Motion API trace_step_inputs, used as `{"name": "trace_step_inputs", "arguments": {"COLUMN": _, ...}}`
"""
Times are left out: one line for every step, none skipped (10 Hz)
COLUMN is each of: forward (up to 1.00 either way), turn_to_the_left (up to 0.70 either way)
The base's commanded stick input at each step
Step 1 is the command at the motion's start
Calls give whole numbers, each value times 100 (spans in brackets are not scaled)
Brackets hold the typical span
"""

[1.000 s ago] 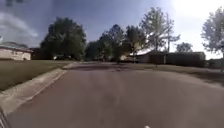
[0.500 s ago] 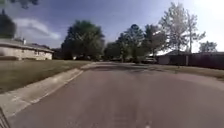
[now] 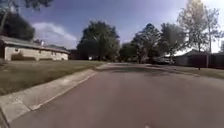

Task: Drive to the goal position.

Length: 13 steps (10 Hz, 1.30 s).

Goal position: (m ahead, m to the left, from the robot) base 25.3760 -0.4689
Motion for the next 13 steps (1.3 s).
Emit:
{"name": "trace_step_inputs", "arguments": {"forward": 100, "turn_to_the_left": 1}}
{"name": "trace_step_inputs", "arguments": {"forward": 100, "turn_to_the_left": 0}}
{"name": "trace_step_inputs", "arguments": {"forward": 100, "turn_to_the_left": 0}}
{"name": "trace_step_inputs", "arguments": {"forward": 100, "turn_to_the_left": 0}}
{"name": "trace_step_inputs", "arguments": {"forward": 100, "turn_to_the_left": 0}}
{"name": "trace_step_inputs", "arguments": {"forward": 100, "turn_to_the_left": 0}}
{"name": "trace_step_inputs", "arguments": {"forward": 100, "turn_to_the_left": 0}}
{"name": "trace_step_inputs", "arguments": {"forward": 100, "turn_to_the_left": 0}}
{"name": "trace_step_inputs", "arguments": {"forward": 100, "turn_to_the_left": 0}}
{"name": "trace_step_inputs", "arguments": {"forward": 100, "turn_to_the_left": 0}}
{"name": "trace_step_inputs", "arguments": {"forward": 100, "turn_to_the_left": 0}}
{"name": "trace_step_inputs", "arguments": {"forward": 100, "turn_to_the_left": 0}}
{"name": "trace_step_inputs", "arguments": {"forward": 100, "turn_to_the_left": -1}}
